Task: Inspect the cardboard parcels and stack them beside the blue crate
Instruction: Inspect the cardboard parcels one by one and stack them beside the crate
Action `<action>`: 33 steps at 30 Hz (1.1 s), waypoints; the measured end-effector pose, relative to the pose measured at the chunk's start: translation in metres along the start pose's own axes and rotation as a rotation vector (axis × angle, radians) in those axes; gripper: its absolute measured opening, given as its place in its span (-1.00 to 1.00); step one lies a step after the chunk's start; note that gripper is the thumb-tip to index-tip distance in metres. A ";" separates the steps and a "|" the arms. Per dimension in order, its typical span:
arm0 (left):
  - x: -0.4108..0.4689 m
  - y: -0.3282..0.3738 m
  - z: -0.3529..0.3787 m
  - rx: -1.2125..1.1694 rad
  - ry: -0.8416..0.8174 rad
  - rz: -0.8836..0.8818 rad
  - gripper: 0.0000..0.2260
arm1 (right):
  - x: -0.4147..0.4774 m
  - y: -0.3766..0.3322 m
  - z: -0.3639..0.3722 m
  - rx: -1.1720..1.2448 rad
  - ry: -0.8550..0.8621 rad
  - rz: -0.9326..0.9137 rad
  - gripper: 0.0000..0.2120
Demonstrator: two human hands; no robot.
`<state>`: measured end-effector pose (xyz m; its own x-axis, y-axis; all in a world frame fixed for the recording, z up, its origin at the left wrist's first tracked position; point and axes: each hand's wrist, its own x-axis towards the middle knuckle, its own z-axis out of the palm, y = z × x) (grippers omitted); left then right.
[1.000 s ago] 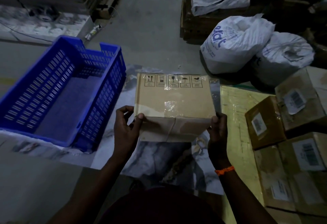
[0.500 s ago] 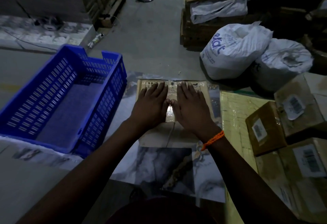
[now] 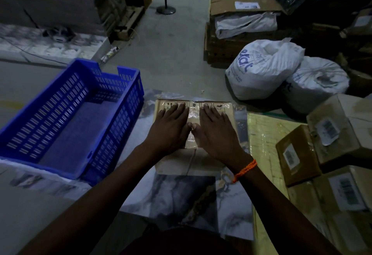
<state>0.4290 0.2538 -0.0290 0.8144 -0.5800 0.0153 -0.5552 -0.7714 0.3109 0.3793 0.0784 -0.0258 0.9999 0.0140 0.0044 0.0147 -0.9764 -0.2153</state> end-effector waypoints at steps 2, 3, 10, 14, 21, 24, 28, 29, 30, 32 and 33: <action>-0.013 -0.001 -0.002 -0.027 0.048 0.036 -0.42 | -0.011 0.002 0.000 0.063 0.012 -0.030 -0.33; -0.021 -0.002 -0.003 -0.040 0.068 0.058 -0.41 | -0.019 0.003 0.000 0.103 0.030 -0.045 -0.35; -0.077 -0.012 0.016 0.021 0.136 0.161 -0.48 | -0.071 0.009 0.018 -0.013 0.178 -0.101 -0.39; -0.086 -0.016 0.028 0.055 0.172 0.176 -0.49 | -0.080 0.009 0.029 -0.082 0.178 -0.109 -0.36; -0.081 -0.016 0.032 0.002 0.215 0.170 -0.52 | -0.078 0.013 0.033 -0.058 0.194 -0.114 -0.38; -0.083 -0.018 0.034 -0.053 0.268 0.200 -0.52 | -0.082 0.018 0.031 -0.012 0.269 -0.159 -0.38; -0.104 -0.025 0.046 -0.389 0.467 0.040 -0.45 | -0.109 0.039 0.042 0.341 0.433 0.043 -0.20; -0.111 -0.030 0.054 -0.463 0.498 -0.047 -0.42 | -0.116 0.045 0.046 0.466 0.410 0.152 -0.12; -0.118 -0.036 0.066 -0.533 0.506 -0.137 -0.42 | -0.121 0.049 0.051 0.603 0.333 0.263 -0.09; -0.127 -0.046 0.088 -0.683 0.438 -0.265 -0.49 | -0.126 0.056 0.069 0.837 0.087 0.339 -0.18; -0.128 -0.048 0.097 -0.737 0.388 -0.281 -0.53 | -0.127 0.057 0.078 0.877 0.001 0.294 -0.20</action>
<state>0.3350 0.3395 -0.1375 0.9789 -0.1609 0.1261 -0.1844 -0.4289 0.8843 0.2529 0.0383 -0.1149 0.9635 -0.2094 -0.1667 -0.2436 -0.4282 -0.8702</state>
